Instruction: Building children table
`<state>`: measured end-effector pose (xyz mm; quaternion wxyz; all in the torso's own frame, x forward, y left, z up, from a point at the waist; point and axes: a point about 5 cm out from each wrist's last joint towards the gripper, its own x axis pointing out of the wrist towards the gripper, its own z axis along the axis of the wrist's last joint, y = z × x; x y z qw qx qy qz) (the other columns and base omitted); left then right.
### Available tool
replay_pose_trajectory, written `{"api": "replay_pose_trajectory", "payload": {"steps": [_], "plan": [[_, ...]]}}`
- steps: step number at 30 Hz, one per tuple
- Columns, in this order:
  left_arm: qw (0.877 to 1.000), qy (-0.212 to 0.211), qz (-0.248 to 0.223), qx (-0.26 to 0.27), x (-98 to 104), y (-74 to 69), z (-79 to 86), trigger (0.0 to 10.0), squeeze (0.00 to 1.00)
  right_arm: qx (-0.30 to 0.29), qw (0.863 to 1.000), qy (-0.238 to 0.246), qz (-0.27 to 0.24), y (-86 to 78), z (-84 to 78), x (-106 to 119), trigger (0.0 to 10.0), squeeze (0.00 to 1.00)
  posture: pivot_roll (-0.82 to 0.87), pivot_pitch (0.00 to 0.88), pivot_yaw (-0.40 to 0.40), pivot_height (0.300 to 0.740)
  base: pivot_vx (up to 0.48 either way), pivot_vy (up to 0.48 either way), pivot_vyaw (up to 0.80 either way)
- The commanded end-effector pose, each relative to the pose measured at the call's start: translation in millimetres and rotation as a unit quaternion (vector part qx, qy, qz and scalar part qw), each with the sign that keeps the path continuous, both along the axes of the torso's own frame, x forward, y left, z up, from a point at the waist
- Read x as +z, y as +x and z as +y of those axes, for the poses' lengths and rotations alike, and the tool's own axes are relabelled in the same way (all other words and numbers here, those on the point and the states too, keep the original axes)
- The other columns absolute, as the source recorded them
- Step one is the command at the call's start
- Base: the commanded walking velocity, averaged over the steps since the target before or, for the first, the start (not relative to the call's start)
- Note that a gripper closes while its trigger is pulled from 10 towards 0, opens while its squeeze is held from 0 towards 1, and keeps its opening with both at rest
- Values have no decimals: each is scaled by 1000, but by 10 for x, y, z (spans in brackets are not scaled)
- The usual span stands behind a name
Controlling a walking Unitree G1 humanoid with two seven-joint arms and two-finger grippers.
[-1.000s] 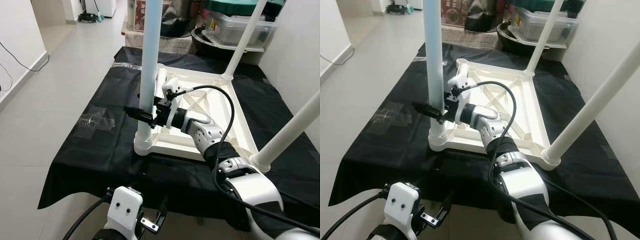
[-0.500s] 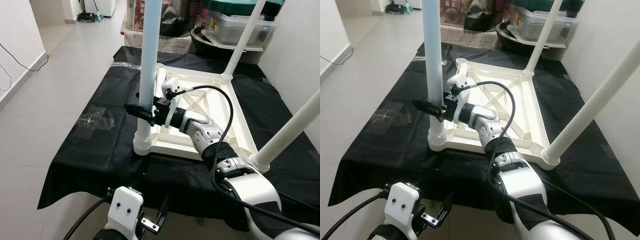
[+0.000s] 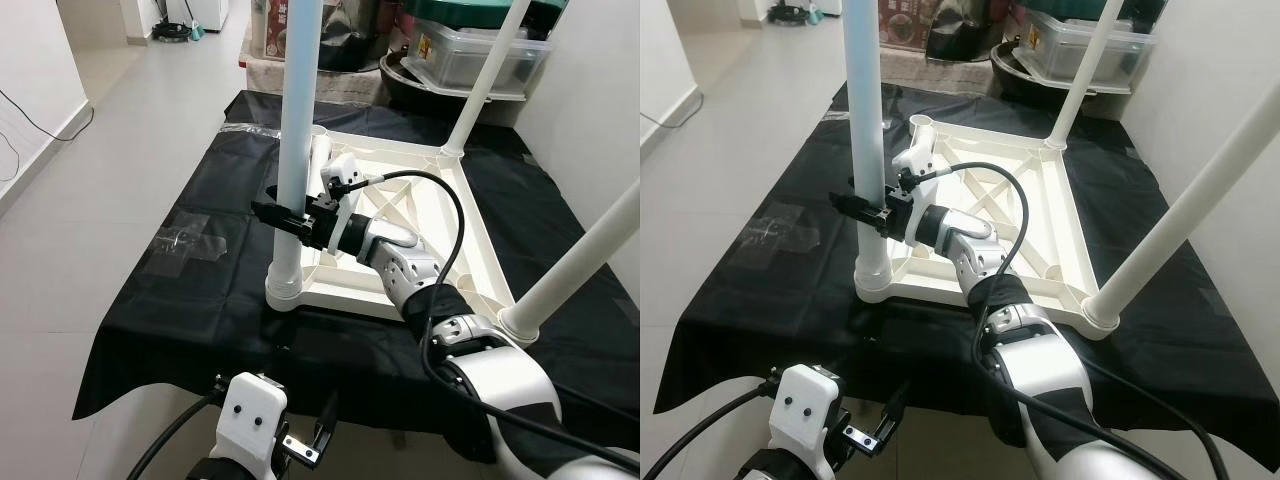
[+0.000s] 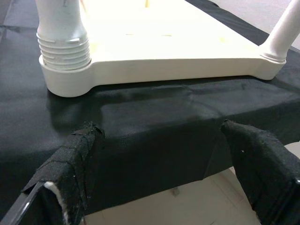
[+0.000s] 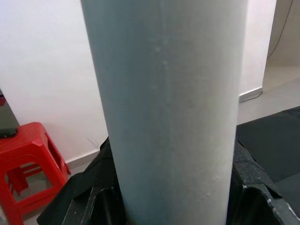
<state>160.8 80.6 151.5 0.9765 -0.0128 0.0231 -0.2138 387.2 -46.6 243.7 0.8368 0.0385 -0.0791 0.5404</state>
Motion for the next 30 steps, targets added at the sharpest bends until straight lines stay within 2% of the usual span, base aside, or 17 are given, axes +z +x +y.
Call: {"api": "replay_pose_trajectory", "payload": {"steps": [1, 12, 22, 30], "plan": [[1000, -3, 2, -6, 9, -28, -29, 10000, 0, 4, 1000, 3, 9, -9, -6, -51, 0, 0, 255, 128, -158, 740, 0, 0, 0], [1000, 0, 4, -8, 0, -30, -13, 10000, 0, -15, 999, 33, 1, -37, -177, -140, 0, 0, 260, 118, -146, 740, 0, 0, 0], [1000, 2, 4, -10, -1, -26, -1, 10000, 0, -19, 999, 34, -1, -64, -228, -187, 0, 0, 262, 120, -140, 740, 0, 0, 0], [1000, 4, 5, -9, -4, -10, 18, 10000, 0, -71, 997, 29, -2, -145, -401, -344, 0, 0, 261, 122, -133, 740, 0, 0, 0]]}}
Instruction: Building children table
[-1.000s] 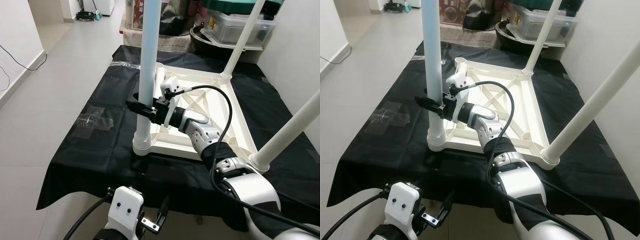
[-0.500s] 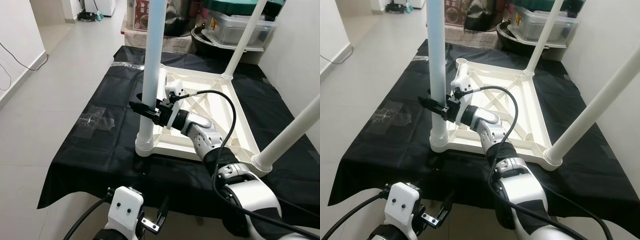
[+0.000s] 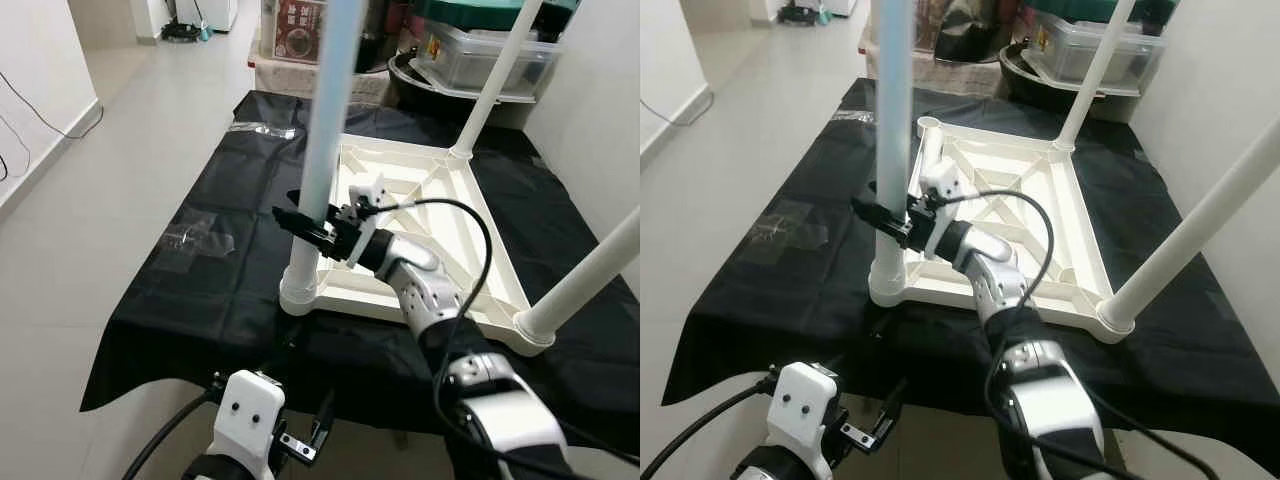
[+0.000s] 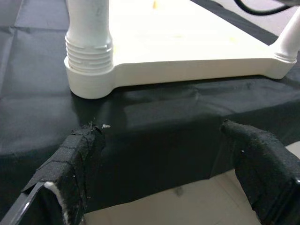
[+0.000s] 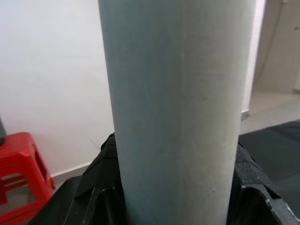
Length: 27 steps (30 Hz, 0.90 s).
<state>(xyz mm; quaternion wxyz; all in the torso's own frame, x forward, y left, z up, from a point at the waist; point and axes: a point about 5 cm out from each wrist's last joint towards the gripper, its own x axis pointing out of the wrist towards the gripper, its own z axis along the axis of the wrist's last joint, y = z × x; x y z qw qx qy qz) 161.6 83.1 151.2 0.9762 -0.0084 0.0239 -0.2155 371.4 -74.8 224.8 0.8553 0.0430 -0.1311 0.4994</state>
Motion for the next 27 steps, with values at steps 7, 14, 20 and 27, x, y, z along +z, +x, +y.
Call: {"api": "replay_pose_trajectory", "payload": {"steps": [7, 14, 20, 27], "plan": [[1000, -1, 5, -8, -1, -15, -3, 10000, 0, -63, 997, -3, 37, -3, -192, -184, 0, 0, 258, 124, -127, 740, 0, 0, 0], [1000, 1, 3, -7, 0, 4, 10, 10000, 0, -274, 960, -21, 61, 14, -383, -319, 0, 0, 256, 122, -126, 740, 0, 0, 0], [1000, -5, 2, 12, 7, 51, 73, 10000, 0, -458, 885, -25, 75, -80, -592, -422, 0, 0, 250, 120, -123, 740, 0, 0, 0], [1000, 5, -4, 13, -9, 102, 98, 10000, 0, -641, 742, 49, 188, -406, -596, -599, 0, 0, 247, 115, -114, 740, 0, 0, 0]]}}
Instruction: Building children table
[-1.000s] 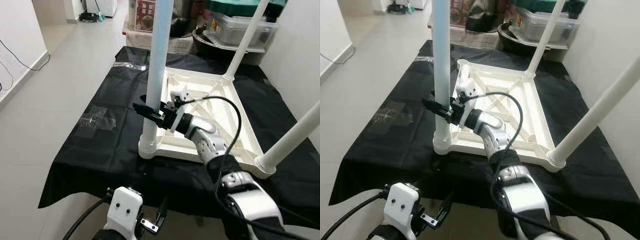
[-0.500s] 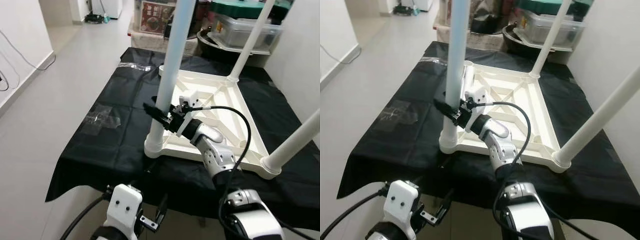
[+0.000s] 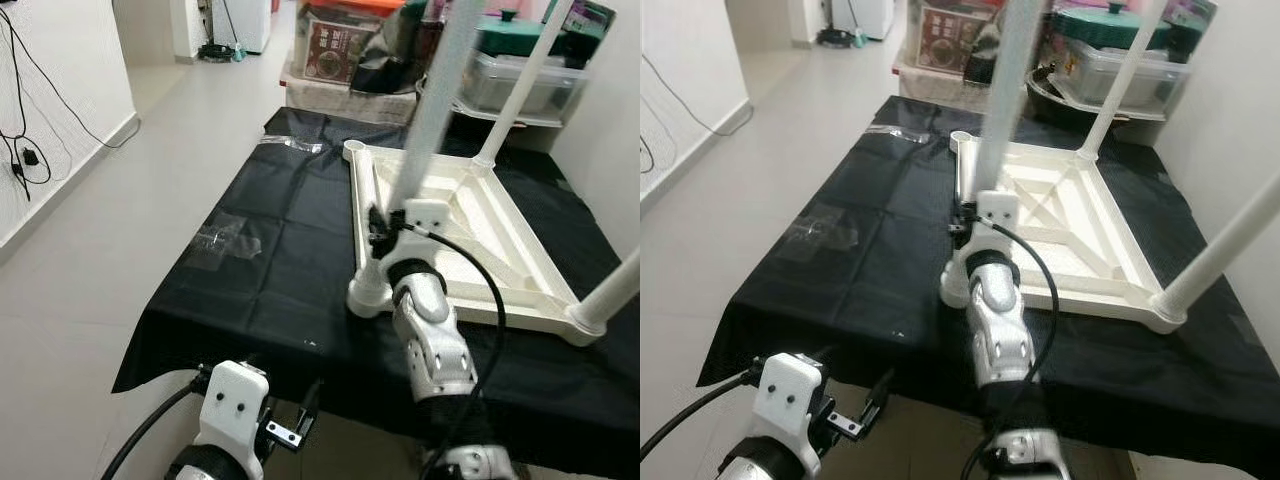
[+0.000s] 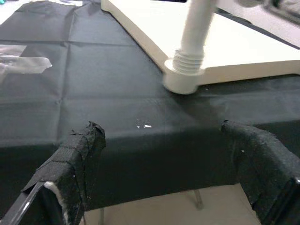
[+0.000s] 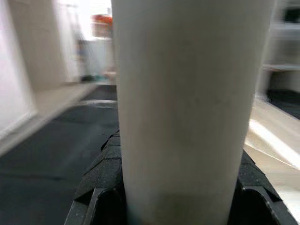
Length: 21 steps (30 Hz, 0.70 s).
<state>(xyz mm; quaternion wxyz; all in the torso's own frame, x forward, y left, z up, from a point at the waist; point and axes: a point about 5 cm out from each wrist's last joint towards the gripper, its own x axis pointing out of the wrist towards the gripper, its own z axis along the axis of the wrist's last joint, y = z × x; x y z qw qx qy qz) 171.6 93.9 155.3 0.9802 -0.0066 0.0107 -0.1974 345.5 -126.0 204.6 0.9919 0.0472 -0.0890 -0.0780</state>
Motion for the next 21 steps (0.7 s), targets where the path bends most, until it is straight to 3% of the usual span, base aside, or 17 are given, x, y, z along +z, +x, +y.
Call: {"api": "replay_pose_trajectory", "payload": {"steps": [1, 5, 12, 13, 15, 16, 19, 21], "plan": [[1000, 5, 9, -5, -50, 3, -11, 10000, 0, -107, 988, 55, 101, -148, -84, -396, 0, 0, 247, 115, -114, 740, 0, 0, 0], [1000, 9, 8, -7, -52, 16, -7, 10000, 0, -136, 978, 86, 136, -189, 78, -422, 0, 0, 253, 113, -112, 740, 0, 0, 0], [1000, 13, 6, -10, -55, 29, -6, 10000, 0, -141, 975, 104, 133, -180, 245, -347, 0, 0, 256, 110, -109, 740, 0, 0, 0], [1000, 14, 6, -11, -56, 31, -7, 10000, 0, -142, 976, 104, 132, -191, 260, -326, 3882, 0, 256, 110, -109, 740, 0, 0, 0], [1000, 15, 6, -11, -57, 33, -6, 10000, 0, -139, 976, 104, 130, -199, 272, -311, 3882, 0, 256, 110, -109, 740, 0, 0, 0], [1000, 15, 6, -11, -62, 36, -6, 10000, 0, -124, 978, 101, 132, -194, 288, -307, 10000, 0, 253, 106, -110, 740, 0, 0, 0], [1000, 15, 7, -14, -74, 46, -7, 10000, 0, -77, 983, 105, 126, -199, 326, -286, 10000, 0, 251, 100, -107, 740, 0, 0, 0], [1000, 16, 7, -15, -83, 53, -9, 10000, 0, -55, 987, 73, 134, -218, 326, -294, 10000, 0, 250, 91, -107, 740, 0, 0, 0]]}}
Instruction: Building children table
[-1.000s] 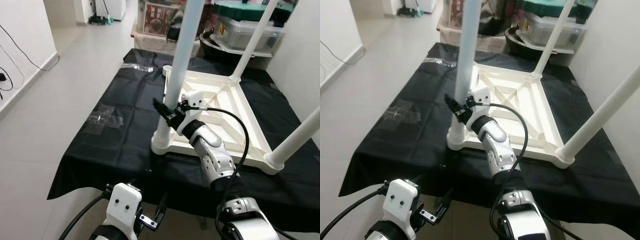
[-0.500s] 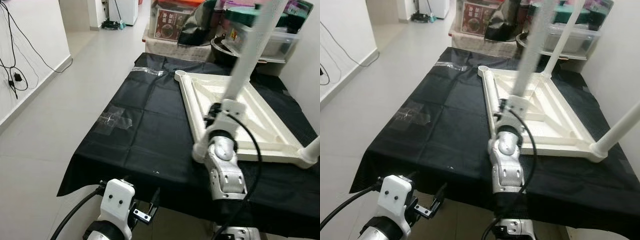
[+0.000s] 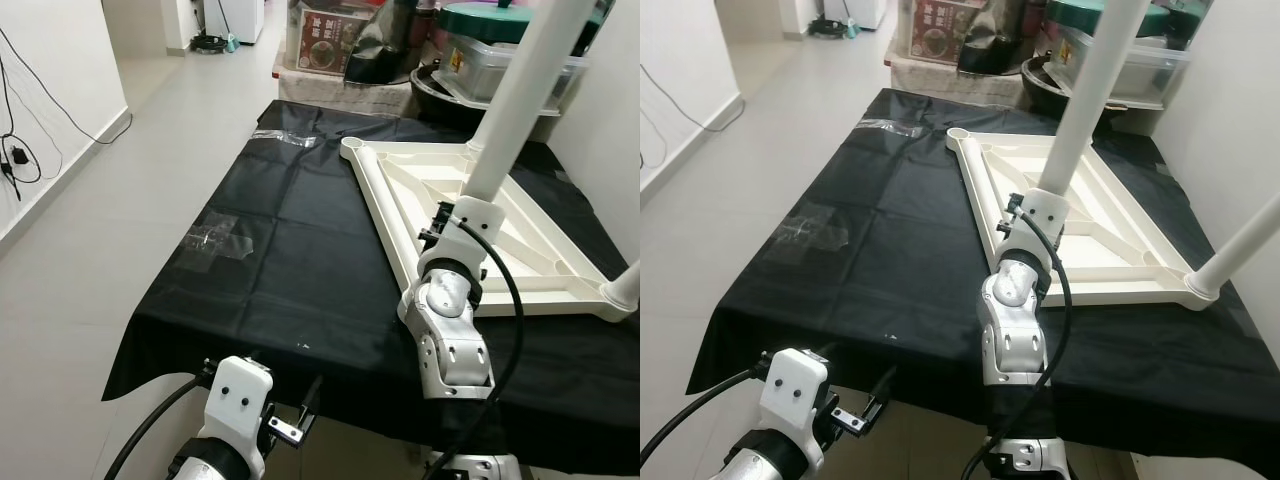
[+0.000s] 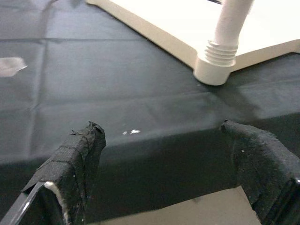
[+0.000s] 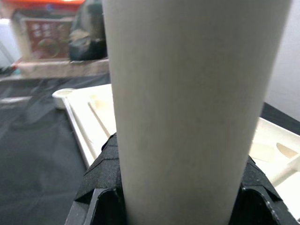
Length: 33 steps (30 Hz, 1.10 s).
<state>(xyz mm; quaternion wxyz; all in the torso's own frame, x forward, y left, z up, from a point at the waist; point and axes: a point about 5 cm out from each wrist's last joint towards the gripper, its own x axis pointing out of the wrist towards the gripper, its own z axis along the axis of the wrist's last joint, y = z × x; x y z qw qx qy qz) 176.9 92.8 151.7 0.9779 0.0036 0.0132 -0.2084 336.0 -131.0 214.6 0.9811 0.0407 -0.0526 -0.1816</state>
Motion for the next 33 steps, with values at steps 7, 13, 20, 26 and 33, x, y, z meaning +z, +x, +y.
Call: {"api": "replay_pose_trajectory", "payload": {"steps": [7, 13, 20, 26, 33], "plan": [[1000, 7, 7, -4, -66, 5, 9, 10000, 0, 48, 994, 61, 80, -122, 266, -439, 10000, 1000, 247, 78, -106, 740, 0, 0, 0], [1000, 8, 7, -4, -74, 8, 10, 10000, 0, 54, 995, 49, 72, -93, 204, -424, 10000, 0, 244, 66, -107, 740, 0, 0, 0], [1000, 8, 7, -5, -90, 20, 11, 10000, 0, 120, 991, 58, 27, -26, 111, -366, 10000, 0, 243, 53, -107, 740, 0, 0, 0], [1000, 8, 6, -6, -100, 32, 5, 10000, 0, 212, 975, 66, 10, 21, 28, -372, 10000, 0, 240, 47, -109, 740, 0, 0, 0], [1000, 9, 4, -6, -101, 30, 5, 10000, 0, 285, 957, 48, 16, 101, -143, -470, 10000, 0, 246, 49, -109, 740, 0, 0, 0]]}}
